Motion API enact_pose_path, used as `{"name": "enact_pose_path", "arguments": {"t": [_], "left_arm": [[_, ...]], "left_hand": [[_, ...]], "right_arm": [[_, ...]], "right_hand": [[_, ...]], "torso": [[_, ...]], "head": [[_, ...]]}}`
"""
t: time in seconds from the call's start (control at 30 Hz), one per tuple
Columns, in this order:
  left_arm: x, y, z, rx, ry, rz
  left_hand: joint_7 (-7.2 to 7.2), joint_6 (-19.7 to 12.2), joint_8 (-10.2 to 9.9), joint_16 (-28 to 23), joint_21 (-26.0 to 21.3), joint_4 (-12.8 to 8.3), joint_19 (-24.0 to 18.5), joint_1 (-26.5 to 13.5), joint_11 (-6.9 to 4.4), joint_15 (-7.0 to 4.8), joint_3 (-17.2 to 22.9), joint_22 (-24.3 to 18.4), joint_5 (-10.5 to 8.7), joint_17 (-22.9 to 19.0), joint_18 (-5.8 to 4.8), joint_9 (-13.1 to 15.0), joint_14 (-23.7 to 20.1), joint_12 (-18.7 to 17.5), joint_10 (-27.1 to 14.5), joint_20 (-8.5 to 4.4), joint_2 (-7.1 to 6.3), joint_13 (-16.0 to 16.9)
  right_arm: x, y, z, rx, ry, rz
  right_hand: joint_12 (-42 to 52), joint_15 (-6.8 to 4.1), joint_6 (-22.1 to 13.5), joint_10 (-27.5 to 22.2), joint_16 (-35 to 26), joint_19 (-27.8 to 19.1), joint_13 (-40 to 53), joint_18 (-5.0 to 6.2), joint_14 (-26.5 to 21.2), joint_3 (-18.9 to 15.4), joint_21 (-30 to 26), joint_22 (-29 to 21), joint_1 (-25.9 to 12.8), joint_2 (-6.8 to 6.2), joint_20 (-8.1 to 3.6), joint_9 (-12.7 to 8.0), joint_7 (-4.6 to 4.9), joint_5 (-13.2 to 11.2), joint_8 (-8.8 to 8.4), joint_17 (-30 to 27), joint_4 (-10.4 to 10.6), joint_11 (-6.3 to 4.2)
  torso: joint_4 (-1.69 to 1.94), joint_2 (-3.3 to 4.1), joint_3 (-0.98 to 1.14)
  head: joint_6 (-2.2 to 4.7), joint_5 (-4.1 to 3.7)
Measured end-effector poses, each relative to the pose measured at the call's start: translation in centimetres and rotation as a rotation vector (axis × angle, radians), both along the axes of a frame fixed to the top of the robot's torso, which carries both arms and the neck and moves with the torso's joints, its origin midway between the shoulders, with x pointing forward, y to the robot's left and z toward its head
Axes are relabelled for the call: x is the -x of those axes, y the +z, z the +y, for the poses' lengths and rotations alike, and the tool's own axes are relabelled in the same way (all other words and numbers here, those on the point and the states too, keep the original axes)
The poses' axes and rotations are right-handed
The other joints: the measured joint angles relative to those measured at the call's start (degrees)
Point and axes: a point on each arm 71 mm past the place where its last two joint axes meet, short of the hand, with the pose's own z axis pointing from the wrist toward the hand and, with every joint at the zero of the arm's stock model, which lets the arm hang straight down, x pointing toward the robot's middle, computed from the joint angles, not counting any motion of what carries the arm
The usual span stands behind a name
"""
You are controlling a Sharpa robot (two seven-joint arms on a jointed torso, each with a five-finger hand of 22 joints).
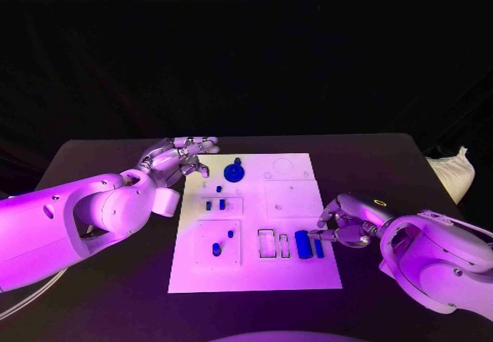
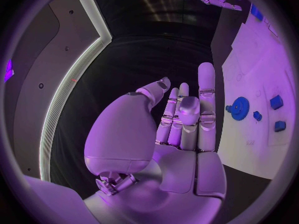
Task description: Assemble the parts on the task board
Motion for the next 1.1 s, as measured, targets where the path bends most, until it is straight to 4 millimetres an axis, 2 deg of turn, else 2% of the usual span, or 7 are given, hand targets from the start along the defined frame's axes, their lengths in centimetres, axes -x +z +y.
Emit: {"name": "enact_pose_path", "arguments": {"t": [0.57,1.1], "left_arm": [[0.0,0.0,0.2,-0.001,0.002,0.001],[0.1,0.0,0.4,-0.003,0.003,0.003]], "left_hand": [[0.0,0.0,0.0,0.0,0.0,0.0,0.0,0.0,0.0,0.0,0.0,0.01,0.0,0.01,-0.01,0.0,0.0,0.0,0.0,0.0,0.0,-0.01],[0.0,0.0,0.0,0.0,0.0,0.0,0.0,0.0,0.0,0.0,0.0,0.01,0.0,-0.04,0.0,0.0,0.0,0.0,0.0,0.0,0.0,-0.02]], "right_arm": [[-0.4,-1.5,2.0,0.055,0.041,0.015],[-0.6,-3.0,2.9,0.118,0.078,0.056]], "right_hand": [[0.55,0.01,0.0,0.0,0.22,0.0,0.3,0.01,0.0,-0.31,0.0,-0.01,0.0,0.0,0.0,0.16,0.0,0.0,0.0,-0.01,0.0,-0.01],[0.89,0.01,-0.01,-0.01,0.22,0.0,0.42,0.01,0.0,-0.47,0.0,-0.02,0.0,0.0,0.01,0.45,0.02,-0.01,0.23,-0.02,-0.16,-0.01]], "torso": [[-0.01,0.09,-0.03],[-0.02,0.07,-0.05]], "head": [[-0.35,0.7],[-0.73,1.11]]}}
